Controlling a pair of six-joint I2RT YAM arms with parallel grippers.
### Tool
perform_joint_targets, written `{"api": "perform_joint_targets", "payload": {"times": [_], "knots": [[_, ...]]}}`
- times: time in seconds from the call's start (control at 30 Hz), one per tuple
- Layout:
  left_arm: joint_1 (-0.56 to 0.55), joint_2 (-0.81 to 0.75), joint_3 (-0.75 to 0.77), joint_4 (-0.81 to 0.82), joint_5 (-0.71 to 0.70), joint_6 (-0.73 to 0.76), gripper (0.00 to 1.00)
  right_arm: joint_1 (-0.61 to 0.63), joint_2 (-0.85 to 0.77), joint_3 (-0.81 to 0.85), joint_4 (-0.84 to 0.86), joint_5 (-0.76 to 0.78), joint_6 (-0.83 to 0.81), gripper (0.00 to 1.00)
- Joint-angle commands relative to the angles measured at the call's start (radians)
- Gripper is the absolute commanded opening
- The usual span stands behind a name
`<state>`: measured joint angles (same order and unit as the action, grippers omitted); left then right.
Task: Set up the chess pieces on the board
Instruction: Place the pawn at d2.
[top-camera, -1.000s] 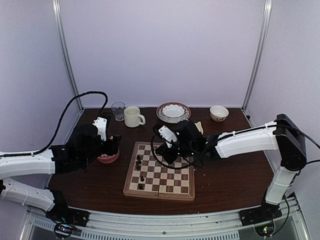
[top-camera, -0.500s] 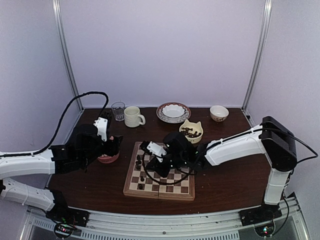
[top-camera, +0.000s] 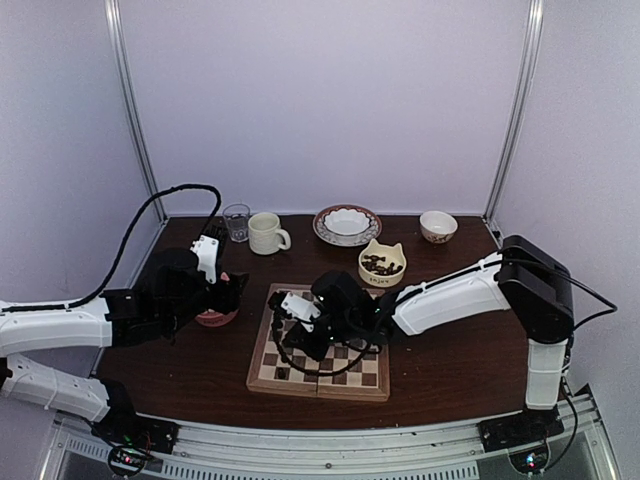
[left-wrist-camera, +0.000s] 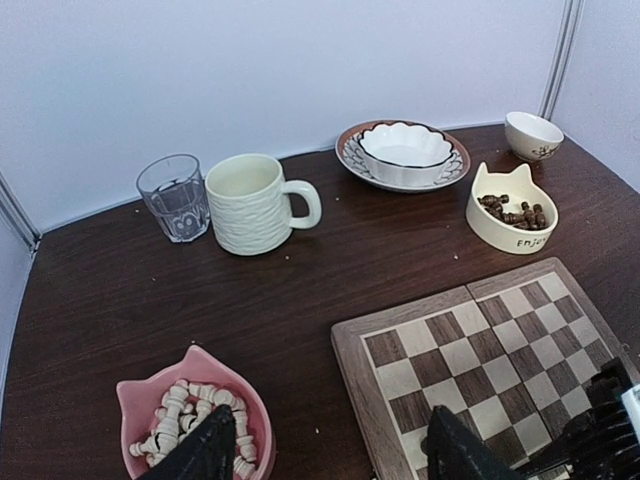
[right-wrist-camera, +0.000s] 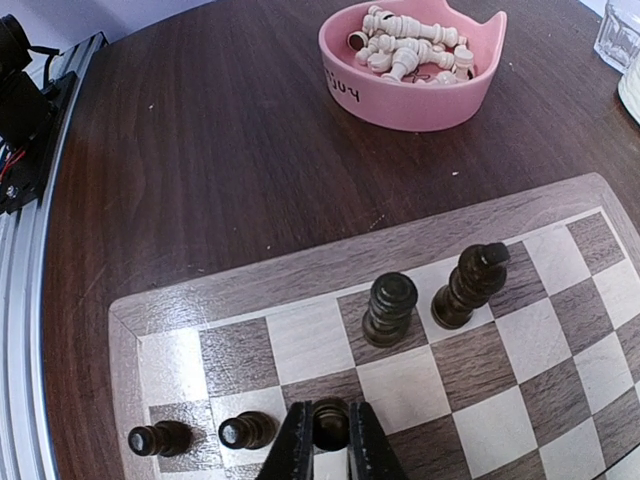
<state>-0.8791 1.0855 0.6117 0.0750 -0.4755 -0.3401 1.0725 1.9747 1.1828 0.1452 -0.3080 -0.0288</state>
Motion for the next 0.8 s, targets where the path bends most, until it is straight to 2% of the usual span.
{"api": "perform_joint_targets", "payload": {"times": [0.0, 0.77], "knots": [[-0.004, -0.017, 0.025, 0.022, 0.009, -0.002, 0.66, 0.015, 0.022, 0.038, -0.019, 0.022, -0.022, 0.1], [-0.004, -0.01, 0.032, 0.012, 0.019, 0.0, 0.66, 0.018, 0.047, 0.065, -0.074, 0.038, -0.044, 0.11]]}}
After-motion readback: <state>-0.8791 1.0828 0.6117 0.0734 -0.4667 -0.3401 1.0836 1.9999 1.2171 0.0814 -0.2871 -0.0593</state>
